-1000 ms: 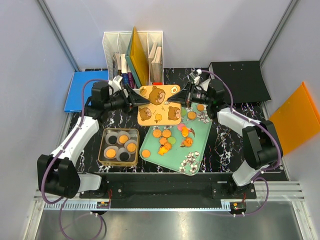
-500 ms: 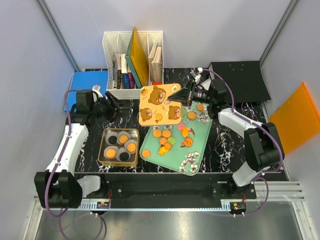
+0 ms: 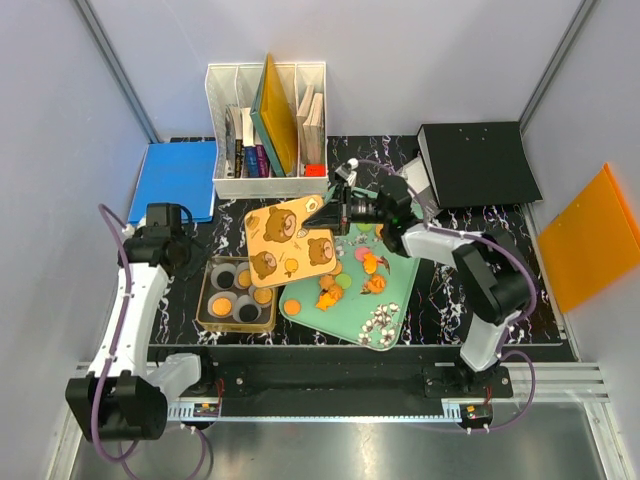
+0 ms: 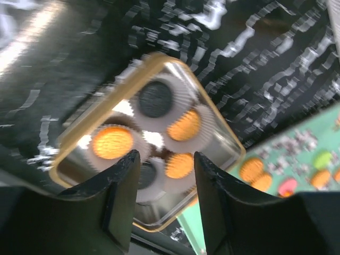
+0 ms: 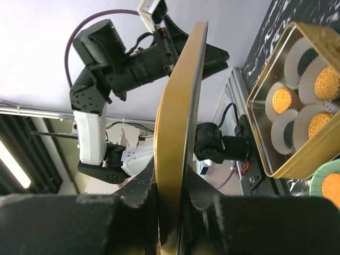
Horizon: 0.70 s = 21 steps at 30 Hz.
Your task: Pack the cookies
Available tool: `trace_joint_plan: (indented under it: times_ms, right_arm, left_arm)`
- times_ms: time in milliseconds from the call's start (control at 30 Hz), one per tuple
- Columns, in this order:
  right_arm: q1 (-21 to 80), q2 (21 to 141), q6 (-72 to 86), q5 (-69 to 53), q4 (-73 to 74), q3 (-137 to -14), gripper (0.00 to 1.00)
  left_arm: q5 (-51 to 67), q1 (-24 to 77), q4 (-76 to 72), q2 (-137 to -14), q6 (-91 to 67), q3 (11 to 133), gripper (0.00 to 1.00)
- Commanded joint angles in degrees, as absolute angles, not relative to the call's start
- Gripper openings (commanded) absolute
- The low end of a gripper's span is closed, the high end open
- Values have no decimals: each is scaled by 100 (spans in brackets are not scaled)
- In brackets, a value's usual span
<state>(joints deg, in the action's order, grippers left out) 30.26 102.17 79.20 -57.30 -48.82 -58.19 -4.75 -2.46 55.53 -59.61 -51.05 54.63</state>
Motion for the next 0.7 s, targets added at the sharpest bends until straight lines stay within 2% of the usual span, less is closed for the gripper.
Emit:
trace_joint_plan:
  times_ms: [0,300,433,667]
  right_arm:
    - [3181,10625,8560,-5845,-6115,-6038,0]
    - [3375,11082,8754,-5854,-6583,-5977,0]
    - [3480,11232,8815,-5836,-6732,-5977,0]
    - [3683,11513,8771,-5625,-6925,-5889,0]
  left_arm:
    - [-1660,-334,6117,-5748,-5308,5529,45]
    - [-2022,-570,6127,-5783,-5502,4870,34]
    - [-1662,-721,5942,-6116,-5467,4562,22]
    - [-1477,-773,5713,-6275,-5458,4289,18]
